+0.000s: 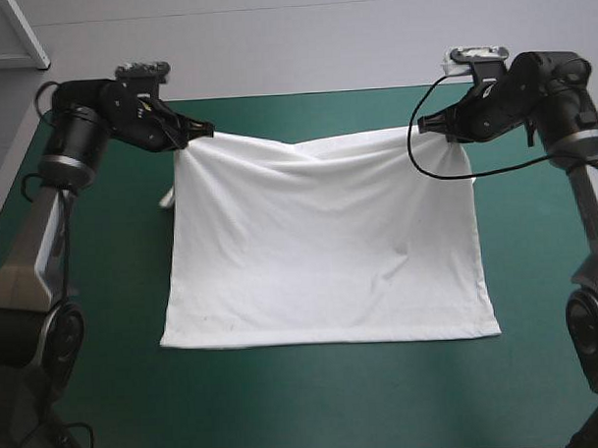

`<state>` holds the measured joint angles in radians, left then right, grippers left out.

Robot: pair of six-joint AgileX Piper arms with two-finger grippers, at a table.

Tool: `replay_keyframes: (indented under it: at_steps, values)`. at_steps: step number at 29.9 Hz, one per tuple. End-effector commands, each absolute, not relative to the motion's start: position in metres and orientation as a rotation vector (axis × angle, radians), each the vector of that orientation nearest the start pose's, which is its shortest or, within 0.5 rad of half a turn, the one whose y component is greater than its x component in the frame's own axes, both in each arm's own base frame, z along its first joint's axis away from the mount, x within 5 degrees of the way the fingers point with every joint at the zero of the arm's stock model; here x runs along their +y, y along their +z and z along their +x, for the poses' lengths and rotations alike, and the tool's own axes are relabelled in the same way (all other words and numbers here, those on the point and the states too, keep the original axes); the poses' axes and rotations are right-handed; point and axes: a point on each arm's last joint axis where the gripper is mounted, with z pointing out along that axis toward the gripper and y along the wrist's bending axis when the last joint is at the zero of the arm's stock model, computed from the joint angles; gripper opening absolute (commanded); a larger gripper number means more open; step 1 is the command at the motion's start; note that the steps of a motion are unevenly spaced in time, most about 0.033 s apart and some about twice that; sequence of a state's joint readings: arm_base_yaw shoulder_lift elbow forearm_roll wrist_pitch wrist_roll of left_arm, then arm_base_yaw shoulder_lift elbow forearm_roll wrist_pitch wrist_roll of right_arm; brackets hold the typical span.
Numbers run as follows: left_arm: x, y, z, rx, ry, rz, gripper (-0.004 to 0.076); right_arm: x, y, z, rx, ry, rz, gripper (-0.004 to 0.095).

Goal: Fold the cloth

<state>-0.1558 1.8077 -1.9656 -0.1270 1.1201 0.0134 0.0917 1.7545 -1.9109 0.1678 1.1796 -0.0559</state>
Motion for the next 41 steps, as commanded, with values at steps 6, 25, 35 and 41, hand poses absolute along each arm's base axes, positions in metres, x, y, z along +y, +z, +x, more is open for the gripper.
replay_keyframes:
  at_steps: [6, 25, 35, 41]
  values:
    - [-0.055, 0.555, 0.268, 1.939, -0.236, 0.230, -0.0008, 0.040, 0.533, 0.267, 2.062, 0.234, -0.212, -0.0019]
    - [-0.033, 0.632, 0.084, 1.498, -0.289, 0.287, -0.0008, 0.032, 0.629, 0.094, 1.616, 0.251, -0.310, -0.0018]
    - [-0.034, 0.614, 0.122, 1.658, -0.234, 0.276, -0.0008, 0.034, 0.609, 0.135, 1.756, 0.252, -0.286, -0.0019]
    - [-0.045, 0.573, 0.220, 1.838, -0.177, 0.260, -0.0008, 0.041, 0.562, 0.231, 1.961, 0.263, -0.261, -0.0019]
